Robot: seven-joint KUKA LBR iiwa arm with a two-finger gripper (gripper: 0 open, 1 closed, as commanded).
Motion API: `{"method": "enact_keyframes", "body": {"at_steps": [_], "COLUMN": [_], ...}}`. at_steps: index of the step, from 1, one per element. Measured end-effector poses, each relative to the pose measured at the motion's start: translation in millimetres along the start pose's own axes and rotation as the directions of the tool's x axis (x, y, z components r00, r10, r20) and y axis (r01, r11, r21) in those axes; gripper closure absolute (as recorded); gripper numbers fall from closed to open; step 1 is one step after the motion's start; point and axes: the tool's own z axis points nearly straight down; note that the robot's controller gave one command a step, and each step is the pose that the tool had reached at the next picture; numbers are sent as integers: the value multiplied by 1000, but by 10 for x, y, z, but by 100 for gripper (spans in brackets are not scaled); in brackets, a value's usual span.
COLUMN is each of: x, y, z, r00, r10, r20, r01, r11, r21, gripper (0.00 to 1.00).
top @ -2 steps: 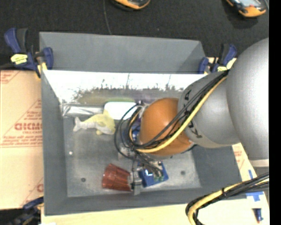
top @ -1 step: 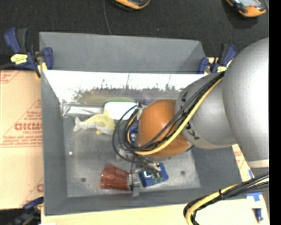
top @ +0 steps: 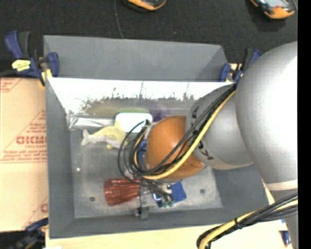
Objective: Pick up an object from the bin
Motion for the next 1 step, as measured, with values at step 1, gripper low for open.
{"method": "enact_keyframes", "body": {"at_steps": [1], "x": [-13], "y": [59], "z": [23], "r00": [998], "r10": [-56], "r20": [-9], "r01": [56], "r11": [998], "r21": [0], "gripper": [100]}}
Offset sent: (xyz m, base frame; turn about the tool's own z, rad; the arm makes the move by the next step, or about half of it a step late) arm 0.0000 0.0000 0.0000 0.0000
